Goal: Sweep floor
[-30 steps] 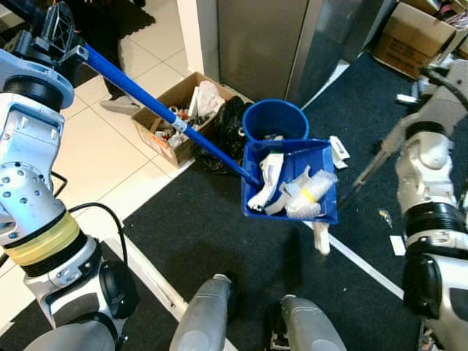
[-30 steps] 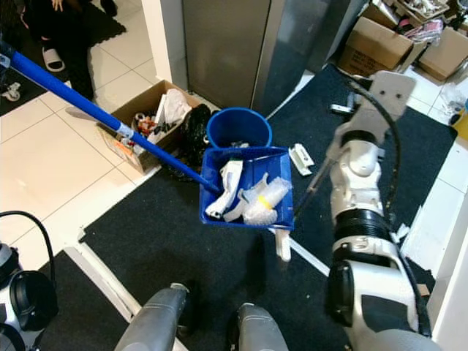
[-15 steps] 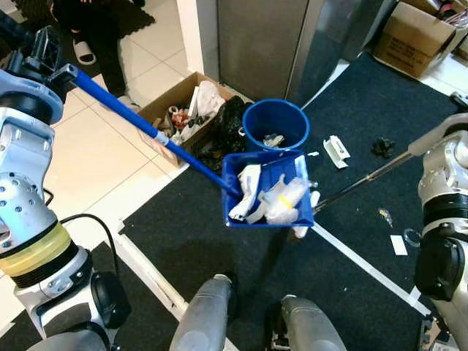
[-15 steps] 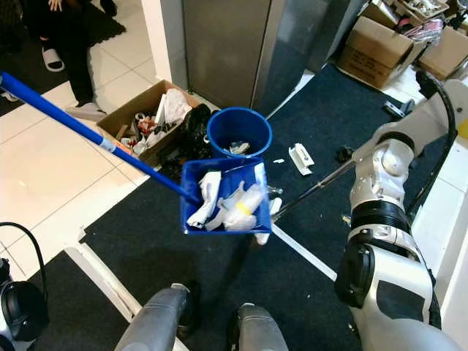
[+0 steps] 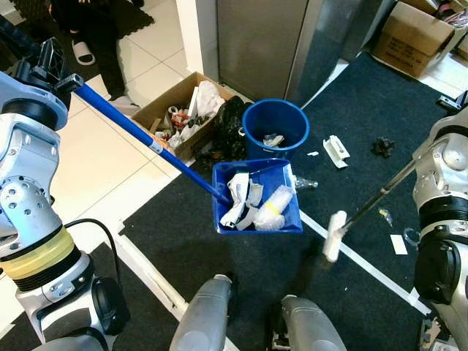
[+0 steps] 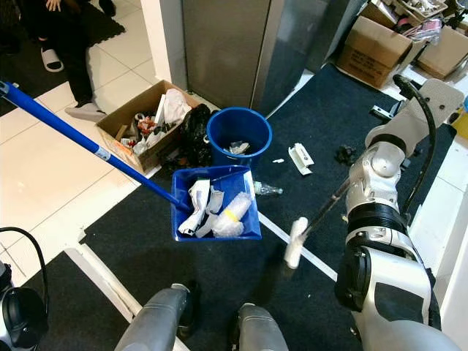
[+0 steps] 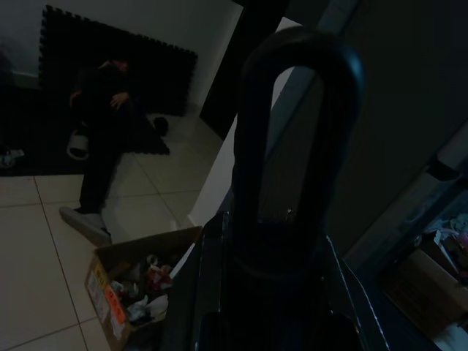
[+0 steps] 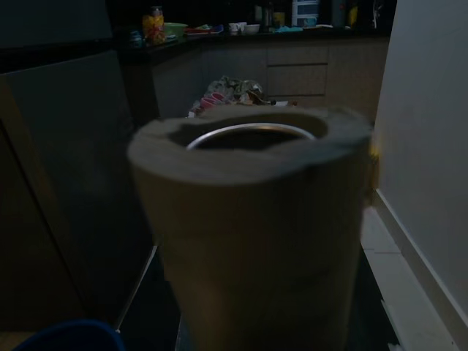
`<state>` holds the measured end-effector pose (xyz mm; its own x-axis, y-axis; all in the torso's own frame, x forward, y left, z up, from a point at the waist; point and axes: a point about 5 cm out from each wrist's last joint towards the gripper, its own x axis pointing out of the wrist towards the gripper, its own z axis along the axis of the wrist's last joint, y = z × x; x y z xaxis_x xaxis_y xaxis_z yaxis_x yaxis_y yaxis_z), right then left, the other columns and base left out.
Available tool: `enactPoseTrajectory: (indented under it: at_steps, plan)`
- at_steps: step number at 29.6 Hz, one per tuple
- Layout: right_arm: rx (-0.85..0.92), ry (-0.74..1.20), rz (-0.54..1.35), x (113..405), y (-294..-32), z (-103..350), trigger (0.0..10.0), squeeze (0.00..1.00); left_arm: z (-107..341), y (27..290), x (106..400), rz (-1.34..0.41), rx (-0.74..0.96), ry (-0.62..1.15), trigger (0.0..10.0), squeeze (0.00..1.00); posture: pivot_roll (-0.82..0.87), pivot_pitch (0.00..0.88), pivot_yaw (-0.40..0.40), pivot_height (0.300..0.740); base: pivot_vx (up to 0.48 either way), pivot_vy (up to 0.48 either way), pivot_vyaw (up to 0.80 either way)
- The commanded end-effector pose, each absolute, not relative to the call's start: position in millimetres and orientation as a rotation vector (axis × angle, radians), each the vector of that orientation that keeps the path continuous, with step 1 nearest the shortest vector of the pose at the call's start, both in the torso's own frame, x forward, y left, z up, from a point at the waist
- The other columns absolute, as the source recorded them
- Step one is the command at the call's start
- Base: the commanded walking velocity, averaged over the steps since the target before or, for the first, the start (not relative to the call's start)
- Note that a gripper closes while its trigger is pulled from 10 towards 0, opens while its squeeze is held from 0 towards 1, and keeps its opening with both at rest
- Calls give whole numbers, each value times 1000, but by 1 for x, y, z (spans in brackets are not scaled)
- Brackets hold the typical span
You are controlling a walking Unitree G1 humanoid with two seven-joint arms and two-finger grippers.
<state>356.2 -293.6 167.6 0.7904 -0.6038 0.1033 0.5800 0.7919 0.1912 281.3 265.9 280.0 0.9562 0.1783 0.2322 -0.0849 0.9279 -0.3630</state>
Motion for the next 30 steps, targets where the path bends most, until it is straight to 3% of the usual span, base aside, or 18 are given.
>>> enactPoseTrajectory:
  at_steps: [1,23,30]
  plan:
    - [160,-207,-634,359,-292,176,10000,0,290,267,277,137,-330,-329,10000,0,92,55,-26,740,416,0,0]
    - [169,-208,-633,358,-292,174,10000,0,295,262,279,119,-286,-343,10000,0,93,57,-21,740,459,0,0]
    - [187,-209,-636,357,-293,173,10000,0,295,260,279,112,-279,-343,10000,0,93,58,-19,740,458,0,-746]
